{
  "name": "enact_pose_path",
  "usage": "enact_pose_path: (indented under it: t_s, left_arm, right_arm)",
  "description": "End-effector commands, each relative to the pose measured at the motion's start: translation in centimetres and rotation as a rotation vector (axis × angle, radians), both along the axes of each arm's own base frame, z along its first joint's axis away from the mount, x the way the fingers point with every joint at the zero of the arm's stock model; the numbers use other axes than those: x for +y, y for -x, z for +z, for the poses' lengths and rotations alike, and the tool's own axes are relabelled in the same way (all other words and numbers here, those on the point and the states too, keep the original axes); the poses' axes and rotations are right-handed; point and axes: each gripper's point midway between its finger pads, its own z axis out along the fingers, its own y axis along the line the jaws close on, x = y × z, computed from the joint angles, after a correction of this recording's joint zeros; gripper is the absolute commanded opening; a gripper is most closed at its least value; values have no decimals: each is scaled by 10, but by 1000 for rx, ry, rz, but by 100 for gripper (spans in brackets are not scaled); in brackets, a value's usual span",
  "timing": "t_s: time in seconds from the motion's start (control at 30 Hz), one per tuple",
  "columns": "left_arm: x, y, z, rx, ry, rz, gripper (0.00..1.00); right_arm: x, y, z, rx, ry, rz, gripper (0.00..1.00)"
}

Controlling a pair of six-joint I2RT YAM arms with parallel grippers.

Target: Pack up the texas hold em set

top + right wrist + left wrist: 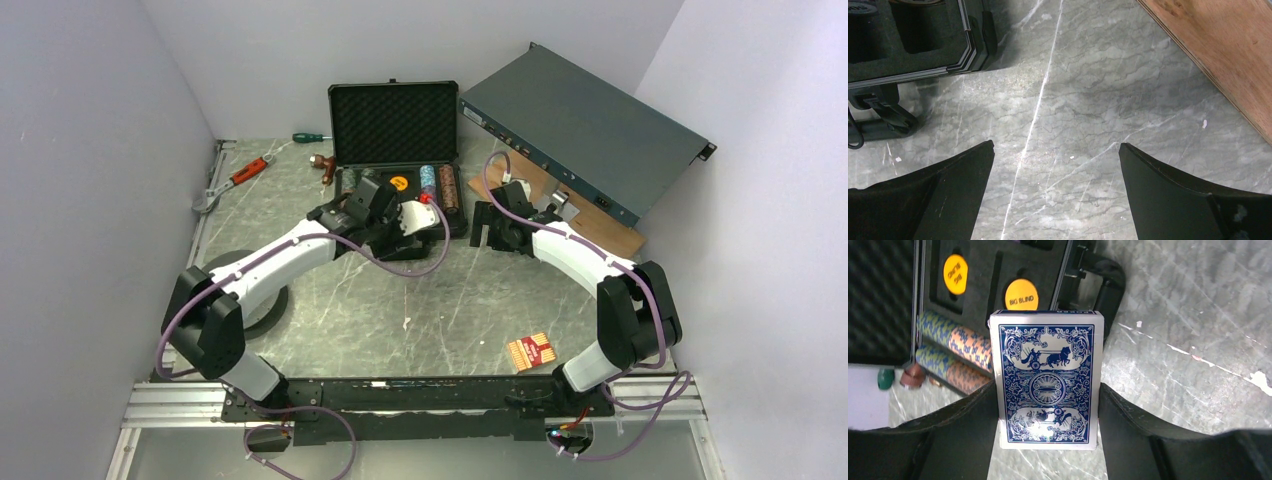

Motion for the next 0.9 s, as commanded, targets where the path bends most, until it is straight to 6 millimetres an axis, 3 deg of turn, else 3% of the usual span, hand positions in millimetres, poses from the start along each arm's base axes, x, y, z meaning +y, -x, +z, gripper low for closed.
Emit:
enact_pose_path:
  t_s: [0.0, 0.37, 0.87]
  left_arm:
    - [-24, -12, 30, -56, 107, -237, 0]
    - [-34, -38, 18, -27, 132, -370, 0]
    - [-33, -87, -11, 13, 113, -366, 0]
  right_arm:
    - [5, -12, 17, -46, -23, 5, 100]
    - [6, -13, 16, -44, -30, 9, 100]
    - [6, -13, 16, -48, -28, 6, 100]
